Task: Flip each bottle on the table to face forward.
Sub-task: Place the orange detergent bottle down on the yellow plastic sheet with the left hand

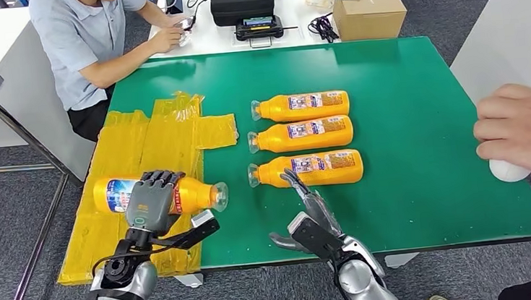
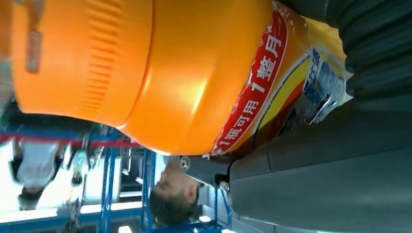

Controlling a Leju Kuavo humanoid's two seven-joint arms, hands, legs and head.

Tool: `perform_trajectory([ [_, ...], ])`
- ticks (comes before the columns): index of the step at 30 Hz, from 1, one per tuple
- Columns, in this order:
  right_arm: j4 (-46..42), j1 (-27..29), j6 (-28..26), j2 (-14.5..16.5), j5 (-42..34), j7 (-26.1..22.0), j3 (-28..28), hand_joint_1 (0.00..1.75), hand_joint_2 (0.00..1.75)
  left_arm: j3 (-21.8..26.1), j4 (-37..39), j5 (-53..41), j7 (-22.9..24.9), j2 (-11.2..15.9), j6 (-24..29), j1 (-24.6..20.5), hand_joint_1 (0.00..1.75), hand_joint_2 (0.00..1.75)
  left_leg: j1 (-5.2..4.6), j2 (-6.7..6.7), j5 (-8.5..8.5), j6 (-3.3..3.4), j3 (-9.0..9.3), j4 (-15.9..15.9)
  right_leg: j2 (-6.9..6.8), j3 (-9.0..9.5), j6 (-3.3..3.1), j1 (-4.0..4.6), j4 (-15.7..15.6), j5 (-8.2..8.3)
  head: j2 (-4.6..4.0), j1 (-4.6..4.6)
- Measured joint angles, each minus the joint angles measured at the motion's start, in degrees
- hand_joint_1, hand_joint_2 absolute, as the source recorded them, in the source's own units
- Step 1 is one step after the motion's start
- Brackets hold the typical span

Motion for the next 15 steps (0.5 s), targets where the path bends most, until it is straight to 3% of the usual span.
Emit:
perform_trajectory([
  [9, 0.0, 0.3, 0.2, -0.3, -0.4, -0.7, -0.2, 0.00, 1.75, -0.1, 11.0, -1.5, 0.6, 3.2, -2.5, -4.0, 1.75, 1.75, 0.03, 0.00, 0.01, -0.01, 0.00, 0.0, 0.01, -0.02, -0.02, 0.02, 0.0, 0.01, 0.00, 0.00],
  [15, 0.0, 0.4, 0.2, -0.4, -0.5, -1.0, -0.4, 0.00, 1.75, 0.1, 15.6, 4.0, -3.5, 3.7, -4.4, -6.4, 1.74, 1.75, 0.01, -0.04, 0.02, 0.00, 0.01, 0.0, -0.01, 0.03, -0.02, 0.00, 0.0, 0.01, 0.00, 0.00],
])
